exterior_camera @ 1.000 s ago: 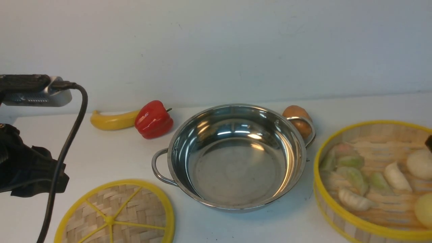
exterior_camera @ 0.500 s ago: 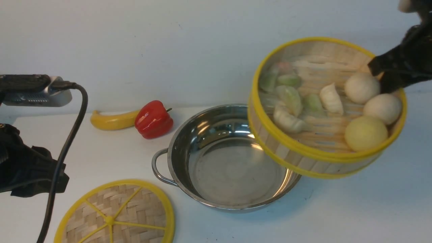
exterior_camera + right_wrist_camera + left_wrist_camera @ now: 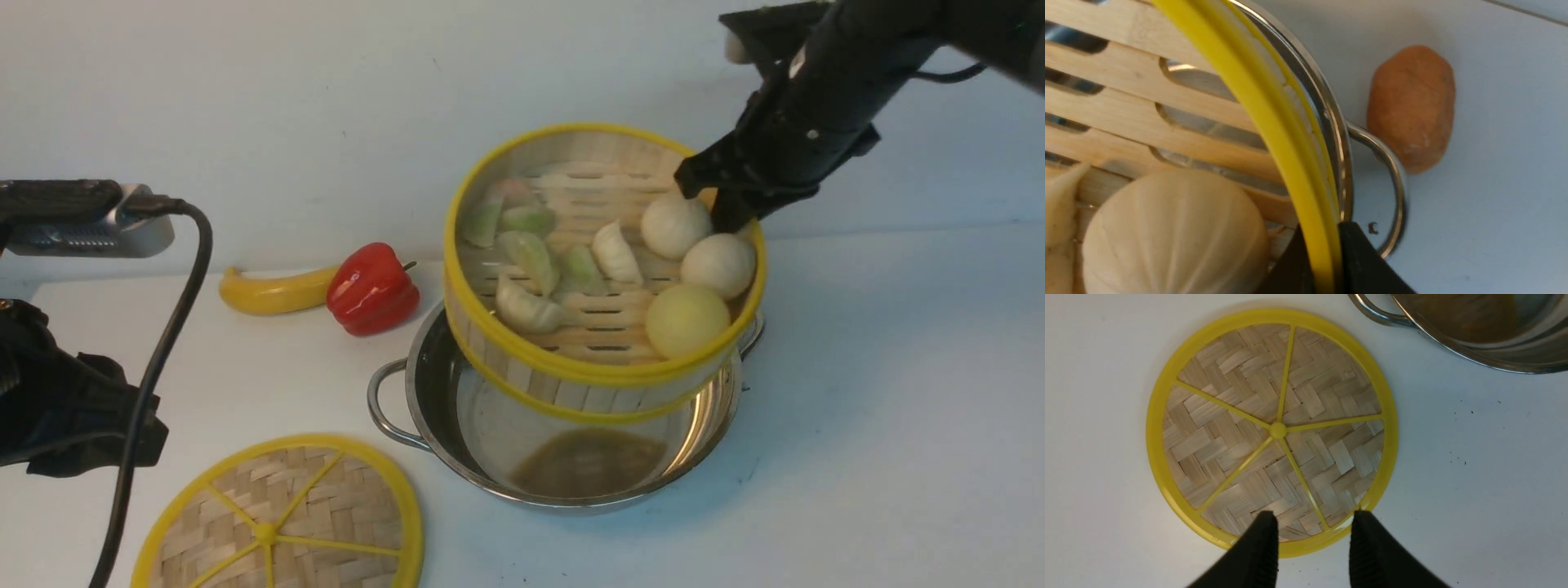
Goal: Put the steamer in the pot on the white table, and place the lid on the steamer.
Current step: 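Place the bamboo steamer basket of food into the steel pot with the right gripper, then grasp the bamboo steamer lid lying on the table by its centre knob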
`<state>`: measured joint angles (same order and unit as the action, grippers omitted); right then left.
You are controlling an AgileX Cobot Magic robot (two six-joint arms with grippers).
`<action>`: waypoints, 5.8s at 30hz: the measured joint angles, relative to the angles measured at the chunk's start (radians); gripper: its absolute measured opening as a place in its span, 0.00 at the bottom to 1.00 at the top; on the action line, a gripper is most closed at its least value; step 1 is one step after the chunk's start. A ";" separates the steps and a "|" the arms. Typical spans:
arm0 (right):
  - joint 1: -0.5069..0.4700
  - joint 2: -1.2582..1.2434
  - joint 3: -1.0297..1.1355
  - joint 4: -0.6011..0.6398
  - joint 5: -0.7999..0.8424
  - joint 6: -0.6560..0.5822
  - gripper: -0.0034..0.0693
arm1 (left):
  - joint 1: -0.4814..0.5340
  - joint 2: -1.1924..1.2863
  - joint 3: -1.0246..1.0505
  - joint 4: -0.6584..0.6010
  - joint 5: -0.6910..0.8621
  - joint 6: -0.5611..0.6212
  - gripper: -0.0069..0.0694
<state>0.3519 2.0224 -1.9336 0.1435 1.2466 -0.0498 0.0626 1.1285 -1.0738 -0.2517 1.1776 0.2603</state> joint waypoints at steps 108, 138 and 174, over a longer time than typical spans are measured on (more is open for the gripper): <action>0.046 -0.060 -0.163 -0.318 -0.011 0.059 0.31 | 0.000 0.103 -0.003 -0.079 -0.086 0.040 0.41; 0.006 -1.172 0.767 -0.367 -0.014 0.212 0.04 | -0.170 0.525 -0.003 0.179 -0.233 -0.088 0.41; 0.006 -1.334 0.950 -0.201 -0.010 0.234 0.07 | -0.170 0.600 0.109 0.178 -0.372 -0.095 0.41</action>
<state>0.3583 0.6883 -0.9841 -0.0573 1.2364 0.1846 -0.1071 1.7281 -0.9648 -0.0738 0.8061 0.1653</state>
